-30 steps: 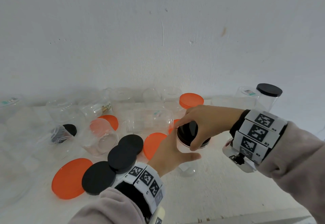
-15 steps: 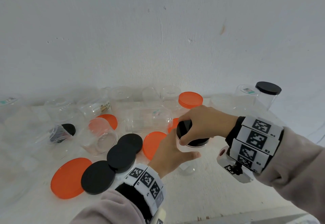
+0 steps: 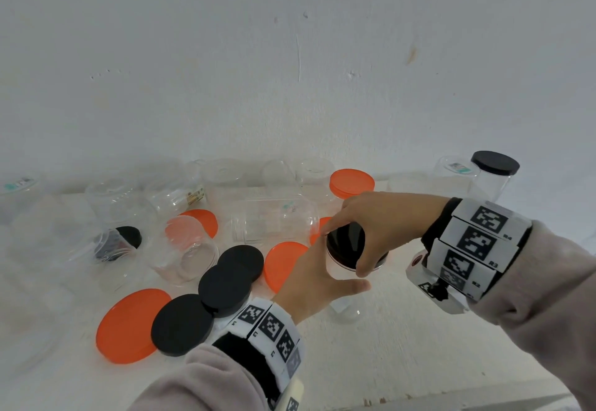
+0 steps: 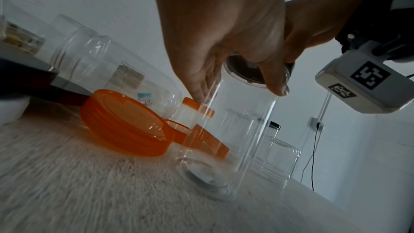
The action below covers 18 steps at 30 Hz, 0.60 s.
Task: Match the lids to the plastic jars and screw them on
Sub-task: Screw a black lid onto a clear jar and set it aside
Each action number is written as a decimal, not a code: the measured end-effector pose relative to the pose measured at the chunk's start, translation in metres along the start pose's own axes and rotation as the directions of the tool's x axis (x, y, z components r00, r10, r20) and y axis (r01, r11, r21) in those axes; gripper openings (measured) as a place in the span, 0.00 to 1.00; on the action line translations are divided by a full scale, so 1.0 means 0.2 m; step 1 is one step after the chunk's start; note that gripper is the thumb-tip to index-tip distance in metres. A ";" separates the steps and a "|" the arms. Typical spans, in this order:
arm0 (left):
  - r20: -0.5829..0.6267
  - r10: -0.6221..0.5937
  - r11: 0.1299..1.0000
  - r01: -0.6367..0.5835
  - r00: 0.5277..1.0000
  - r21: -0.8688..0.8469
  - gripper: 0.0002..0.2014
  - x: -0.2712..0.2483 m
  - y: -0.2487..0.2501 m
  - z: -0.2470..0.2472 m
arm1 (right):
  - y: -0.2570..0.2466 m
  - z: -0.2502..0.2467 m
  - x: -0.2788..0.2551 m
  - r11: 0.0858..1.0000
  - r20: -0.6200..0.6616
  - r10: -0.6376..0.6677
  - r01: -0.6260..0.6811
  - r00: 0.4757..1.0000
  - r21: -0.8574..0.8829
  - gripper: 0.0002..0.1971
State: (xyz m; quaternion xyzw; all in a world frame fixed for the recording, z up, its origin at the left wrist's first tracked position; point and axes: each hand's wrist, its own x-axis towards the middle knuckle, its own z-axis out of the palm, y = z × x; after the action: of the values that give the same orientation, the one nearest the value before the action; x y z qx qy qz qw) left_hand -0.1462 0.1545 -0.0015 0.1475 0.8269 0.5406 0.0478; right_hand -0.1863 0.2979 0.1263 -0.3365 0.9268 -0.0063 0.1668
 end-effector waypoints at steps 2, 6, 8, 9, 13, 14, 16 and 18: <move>-0.006 -0.009 1.000 0.009 1.000 -0.001 0.42 0.00 -0.01 0.00 | 0.00 0.01 0.00 1.000 -0.040 0.004 -0.004 0.999 -0.003 0.38; -0.022 -0.025 1.000 0.025 0.999 0.007 0.37 0.00 -0.01 0.01 | -0.02 0.03 -0.01 1.000 -0.099 0.027 -0.028 0.995 -0.006 0.37; -0.030 -0.029 1.000 0.029 0.999 0.003 0.36 -0.01 -0.01 0.01 | -0.03 0.04 -0.01 0.998 -0.130 0.054 -0.055 0.990 -0.002 0.35; -0.036 -0.027 1.000 0.027 0.999 0.003 0.35 -0.01 -0.01 0.01 | -0.04 0.05 -0.01 0.997 -0.147 0.071 -0.071 0.986 0.006 0.31; -0.047 -0.015 1.000 0.015 0.999 -0.004 0.34 -0.01 -0.01 0.02 | -0.08 0.10 -0.02 0.991 -0.217 0.131 -0.124 0.967 0.045 0.19; -0.046 -0.013 1.000 0.013 0.999 -0.001 0.34 -0.01 -0.01 0.01 | -0.08 0.10 -0.01 0.991 -0.224 0.137 -0.131 0.965 0.039 0.20; -0.037 -0.005 1.000 0.005 0.999 -0.003 0.35 -0.01 -0.01 0.01 | -0.07 0.09 -0.02 0.989 -0.174 0.147 -0.141 0.974 0.048 0.23; -0.026 0.000 1.000 0.000 1.000 -0.001 0.35 0.00 -0.02 0.01 | -0.05 0.05 -0.03 0.987 -0.023 0.145 -0.143 0.989 0.073 0.31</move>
State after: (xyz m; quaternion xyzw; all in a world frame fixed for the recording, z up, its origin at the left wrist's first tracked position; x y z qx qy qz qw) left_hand -0.1456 0.1552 -0.0053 0.1405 0.8272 0.5427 0.0371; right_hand -0.1738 0.2949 0.1204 -0.2624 0.9501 -0.0318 0.1658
